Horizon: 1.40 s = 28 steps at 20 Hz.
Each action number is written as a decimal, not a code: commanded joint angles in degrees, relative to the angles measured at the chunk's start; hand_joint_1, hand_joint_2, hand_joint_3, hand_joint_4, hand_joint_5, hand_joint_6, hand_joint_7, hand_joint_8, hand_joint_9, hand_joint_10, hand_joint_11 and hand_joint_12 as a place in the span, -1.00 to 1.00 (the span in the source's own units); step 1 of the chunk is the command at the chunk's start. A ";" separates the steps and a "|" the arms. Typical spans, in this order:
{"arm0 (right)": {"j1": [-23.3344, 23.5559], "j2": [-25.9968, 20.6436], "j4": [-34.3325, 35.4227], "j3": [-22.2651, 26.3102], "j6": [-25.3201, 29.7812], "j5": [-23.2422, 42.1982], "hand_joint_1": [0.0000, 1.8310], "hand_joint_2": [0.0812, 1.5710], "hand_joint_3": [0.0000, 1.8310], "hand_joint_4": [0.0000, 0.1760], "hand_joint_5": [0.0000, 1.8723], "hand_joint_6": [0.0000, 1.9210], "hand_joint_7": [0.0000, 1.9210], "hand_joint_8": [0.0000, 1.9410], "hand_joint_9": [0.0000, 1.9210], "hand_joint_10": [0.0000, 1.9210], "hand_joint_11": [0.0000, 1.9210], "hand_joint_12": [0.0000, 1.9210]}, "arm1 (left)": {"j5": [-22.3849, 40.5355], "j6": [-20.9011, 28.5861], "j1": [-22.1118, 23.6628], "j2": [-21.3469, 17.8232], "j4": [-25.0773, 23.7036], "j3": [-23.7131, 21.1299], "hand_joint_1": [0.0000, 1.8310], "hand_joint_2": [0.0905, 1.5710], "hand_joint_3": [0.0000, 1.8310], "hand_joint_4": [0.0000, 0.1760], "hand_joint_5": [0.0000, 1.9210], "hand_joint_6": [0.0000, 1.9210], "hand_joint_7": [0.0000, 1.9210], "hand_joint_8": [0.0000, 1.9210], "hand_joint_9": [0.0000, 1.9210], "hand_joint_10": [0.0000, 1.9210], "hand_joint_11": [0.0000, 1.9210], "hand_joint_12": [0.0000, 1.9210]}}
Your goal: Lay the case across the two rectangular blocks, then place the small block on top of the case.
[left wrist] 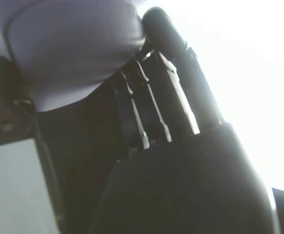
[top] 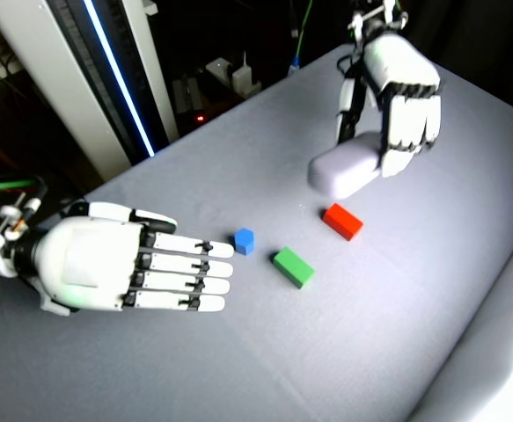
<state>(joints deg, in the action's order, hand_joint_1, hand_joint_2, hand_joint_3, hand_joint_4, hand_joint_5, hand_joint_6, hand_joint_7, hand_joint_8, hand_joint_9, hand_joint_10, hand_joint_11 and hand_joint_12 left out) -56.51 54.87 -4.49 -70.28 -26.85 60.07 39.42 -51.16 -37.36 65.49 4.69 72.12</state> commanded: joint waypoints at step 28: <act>1.03 0.89 0.88 -0.92 0.95 6.72 -0.44 0.79 -1.00 -1.00 -0.75 -1.00 -0.78 -1.00 -0.81 -1.00 -0.83 -0.94 | -6.54 0.22 3.67 12.42 4.13 11.47 0.22 0.14 -1.00 -1.00 -0.23 -1.00 -0.13 -1.00 -0.10 -0.94 -0.63 0.26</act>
<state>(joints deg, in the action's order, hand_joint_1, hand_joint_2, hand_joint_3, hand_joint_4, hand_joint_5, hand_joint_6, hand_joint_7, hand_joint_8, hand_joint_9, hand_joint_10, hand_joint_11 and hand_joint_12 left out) -56.23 55.83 -5.23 -71.00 -26.41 60.03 25.78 -51.16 -33.98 78.26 8.93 83.53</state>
